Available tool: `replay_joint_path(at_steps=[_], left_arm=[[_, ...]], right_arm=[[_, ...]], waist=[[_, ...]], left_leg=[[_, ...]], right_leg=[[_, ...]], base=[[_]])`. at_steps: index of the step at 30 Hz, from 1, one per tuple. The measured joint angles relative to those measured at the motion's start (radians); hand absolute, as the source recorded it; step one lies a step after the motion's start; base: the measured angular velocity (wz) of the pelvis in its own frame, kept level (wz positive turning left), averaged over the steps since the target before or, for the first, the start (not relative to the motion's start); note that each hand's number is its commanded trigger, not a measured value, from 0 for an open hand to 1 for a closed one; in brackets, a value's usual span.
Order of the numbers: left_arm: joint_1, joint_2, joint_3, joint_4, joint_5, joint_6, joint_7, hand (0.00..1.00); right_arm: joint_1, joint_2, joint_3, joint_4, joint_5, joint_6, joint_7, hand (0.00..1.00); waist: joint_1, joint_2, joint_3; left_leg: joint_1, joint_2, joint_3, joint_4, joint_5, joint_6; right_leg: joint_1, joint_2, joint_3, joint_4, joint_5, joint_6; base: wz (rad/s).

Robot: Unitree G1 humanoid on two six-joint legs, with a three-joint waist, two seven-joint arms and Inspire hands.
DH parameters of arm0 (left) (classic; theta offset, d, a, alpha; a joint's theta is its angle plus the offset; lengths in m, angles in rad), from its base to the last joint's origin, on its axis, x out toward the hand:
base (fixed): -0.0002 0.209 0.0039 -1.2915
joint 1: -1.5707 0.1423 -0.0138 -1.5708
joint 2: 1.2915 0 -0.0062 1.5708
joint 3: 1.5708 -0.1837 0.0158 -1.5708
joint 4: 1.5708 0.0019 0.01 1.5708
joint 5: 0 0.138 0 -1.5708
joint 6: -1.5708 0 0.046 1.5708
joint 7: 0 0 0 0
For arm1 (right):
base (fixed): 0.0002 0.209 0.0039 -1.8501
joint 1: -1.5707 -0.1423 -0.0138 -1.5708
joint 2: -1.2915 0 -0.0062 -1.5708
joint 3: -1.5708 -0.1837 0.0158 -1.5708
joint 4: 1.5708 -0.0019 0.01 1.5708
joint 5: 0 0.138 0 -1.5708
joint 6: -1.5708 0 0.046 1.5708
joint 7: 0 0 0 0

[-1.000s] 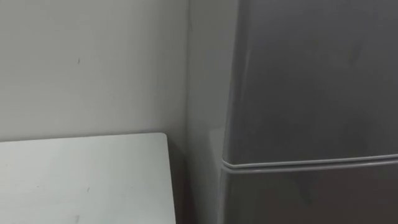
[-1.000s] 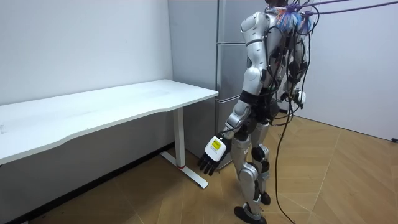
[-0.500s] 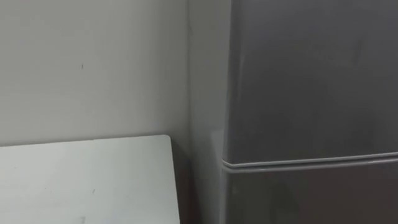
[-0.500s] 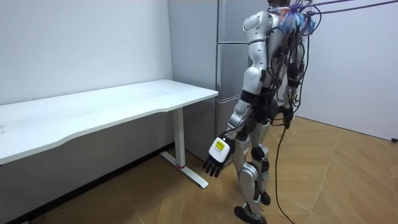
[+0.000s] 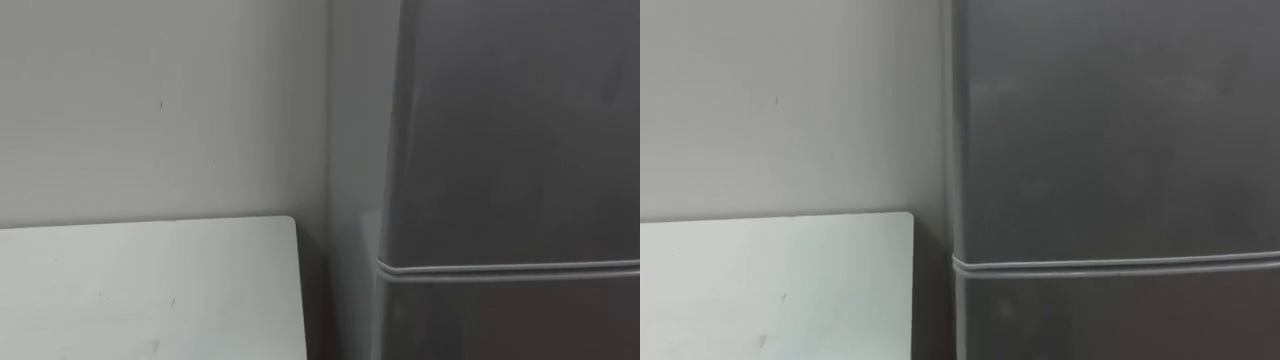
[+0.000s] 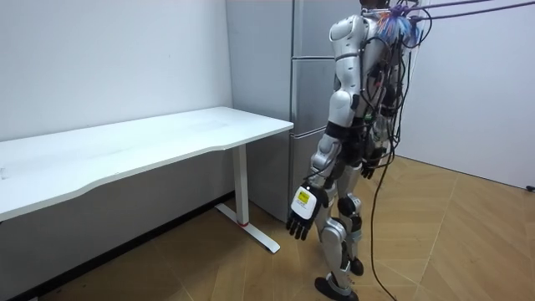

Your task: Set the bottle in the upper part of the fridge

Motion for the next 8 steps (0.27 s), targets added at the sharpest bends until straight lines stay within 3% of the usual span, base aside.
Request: replay_joint_path(at_steps=[8], left_arm=[[-0.039,0.0,-0.031,0.011,0.001,0.004,-0.009,0.0]], right_arm=[[-0.006,0.0,0.013,-0.001,0.002,0.0,0.007,0.0]], waist=[[-0.002,-0.001,0.0043]], left_leg=[[-0.008,0.002,-0.012,0.0,-0.001,-0.001]], right_leg=[[-0.001,0.003,-0.022,-0.003,0.0,-0.002]], base=[[0.04]])
